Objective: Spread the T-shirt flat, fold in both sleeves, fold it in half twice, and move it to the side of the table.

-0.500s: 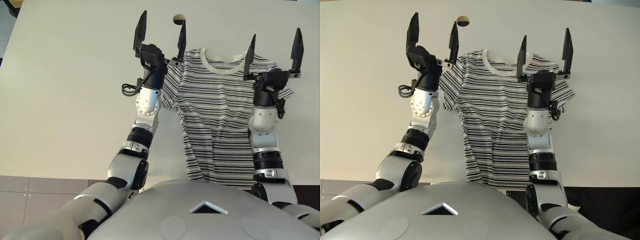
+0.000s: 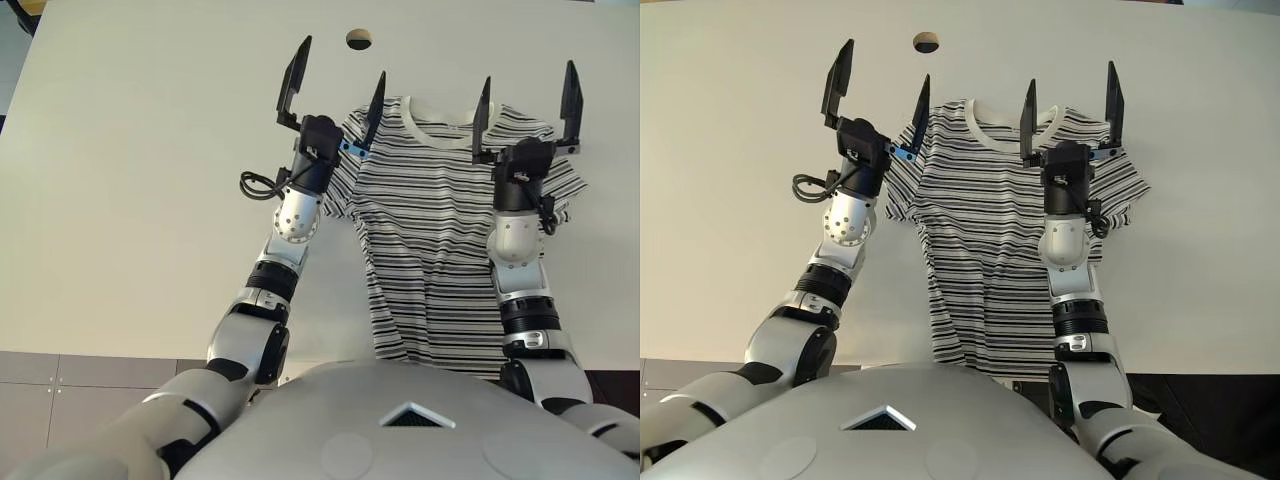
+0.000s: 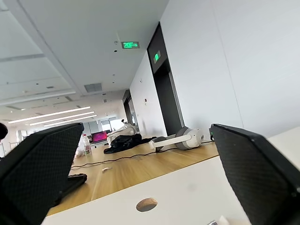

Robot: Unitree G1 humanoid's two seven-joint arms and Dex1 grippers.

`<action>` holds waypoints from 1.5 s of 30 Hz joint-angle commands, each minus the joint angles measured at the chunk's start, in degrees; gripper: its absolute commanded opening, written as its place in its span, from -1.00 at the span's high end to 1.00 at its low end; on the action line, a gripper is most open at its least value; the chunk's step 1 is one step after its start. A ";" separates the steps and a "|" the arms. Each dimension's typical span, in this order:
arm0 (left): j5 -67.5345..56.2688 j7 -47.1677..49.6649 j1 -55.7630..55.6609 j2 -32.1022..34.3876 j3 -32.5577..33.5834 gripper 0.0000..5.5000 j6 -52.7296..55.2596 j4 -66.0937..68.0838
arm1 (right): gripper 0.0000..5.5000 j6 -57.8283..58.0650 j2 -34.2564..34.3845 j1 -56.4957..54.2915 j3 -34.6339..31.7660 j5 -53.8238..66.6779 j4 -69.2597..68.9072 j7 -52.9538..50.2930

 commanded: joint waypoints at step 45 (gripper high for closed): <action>42.22 8.54 -25.51 20.36 -32.53 -0.83 22.66 23.29 | -0.60 10.27 -10.45 8.85 -2.95 -12.11 -20.65 3.23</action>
